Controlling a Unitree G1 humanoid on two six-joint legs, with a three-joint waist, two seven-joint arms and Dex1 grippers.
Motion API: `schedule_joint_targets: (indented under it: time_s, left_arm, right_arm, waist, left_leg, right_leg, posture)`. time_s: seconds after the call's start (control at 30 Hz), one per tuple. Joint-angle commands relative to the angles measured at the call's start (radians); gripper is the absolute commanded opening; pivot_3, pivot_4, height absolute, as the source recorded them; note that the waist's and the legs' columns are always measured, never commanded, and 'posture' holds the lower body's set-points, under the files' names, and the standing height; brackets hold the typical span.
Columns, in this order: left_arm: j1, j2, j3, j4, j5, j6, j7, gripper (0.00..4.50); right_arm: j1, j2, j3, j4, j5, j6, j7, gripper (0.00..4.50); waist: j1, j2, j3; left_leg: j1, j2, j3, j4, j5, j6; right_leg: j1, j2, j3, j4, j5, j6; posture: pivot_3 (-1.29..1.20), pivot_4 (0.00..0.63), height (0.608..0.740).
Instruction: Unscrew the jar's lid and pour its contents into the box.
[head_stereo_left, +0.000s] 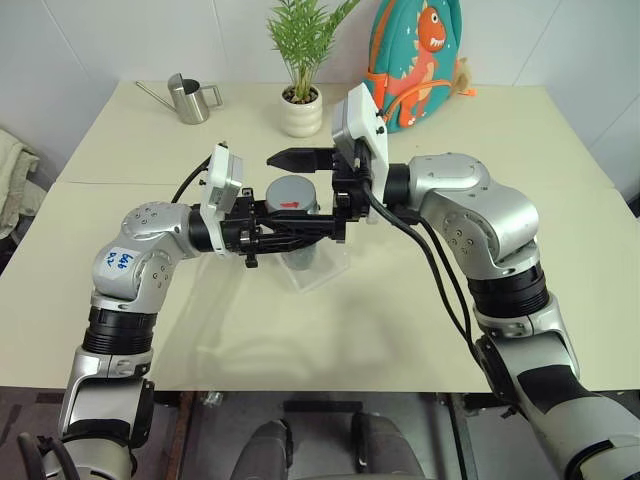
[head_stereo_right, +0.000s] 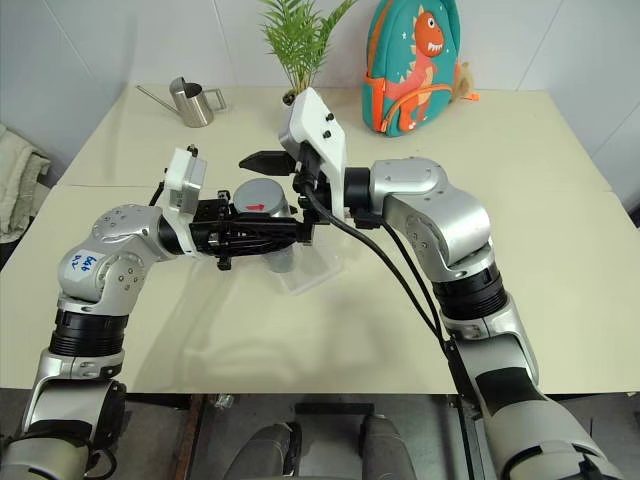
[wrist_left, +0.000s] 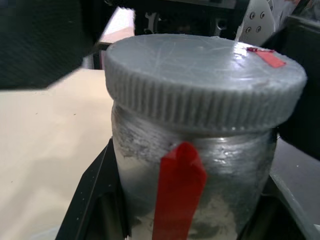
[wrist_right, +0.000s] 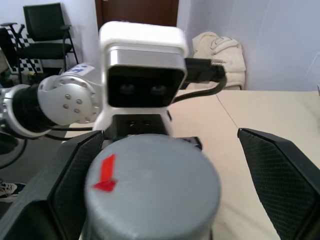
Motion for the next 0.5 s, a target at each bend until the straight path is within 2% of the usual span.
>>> schedule_joint_targets:
  time_s: [0.03, 0.23, 0.5]
  left_arm:
    - [0.001, 0.005, 0.007, -0.034, -0.001, -0.013, -0.003, 1.93]
    - [0.017, 0.018, 0.017, -0.046, -0.002, -0.01, -0.003, 1.93]
    - [0.03, 0.026, 0.029, -0.054, -0.003, -0.009, 0.006, 1.93]
  right_arm:
    - [-0.029, -0.003, -0.026, 0.018, -0.014, -0.044, 0.001, 4.48]
    - [-0.016, -0.103, -0.082, 0.073, -0.031, -0.08, 0.037, 4.48]
    - [0.11, -0.29, -0.191, 0.073, 0.021, -0.093, 0.106, 4.48]
  waist:
    - [0.0, 0.0, 0.0]
    - [0.0, 0.0, 0.0]
    - [0.016, 0.0, 0.0]
  left_leg:
    - [0.0, 0.0, 0.0, 0.0, 0.0, 0.0]
    - [0.0, 0.0, 0.0, 0.0, 0.0, 0.0]
    - [0.0, -0.001, 0.0, 0.001, -0.001, 0.001]
  right_leg:
    - [0.0, 0.0, 0.0, 0.0, 0.0, 0.0]
    - [0.0, 0.0, 0.0, 0.0, 0.0, 0.0]
    - [0.001, -0.001, 0.0, -0.001, 0.0, 0.0]
  posture:
    - [0.0, 0.15, 0.74]
    - [0.0, 0.15, 0.74]
    - [0.0, 0.15, 0.74]
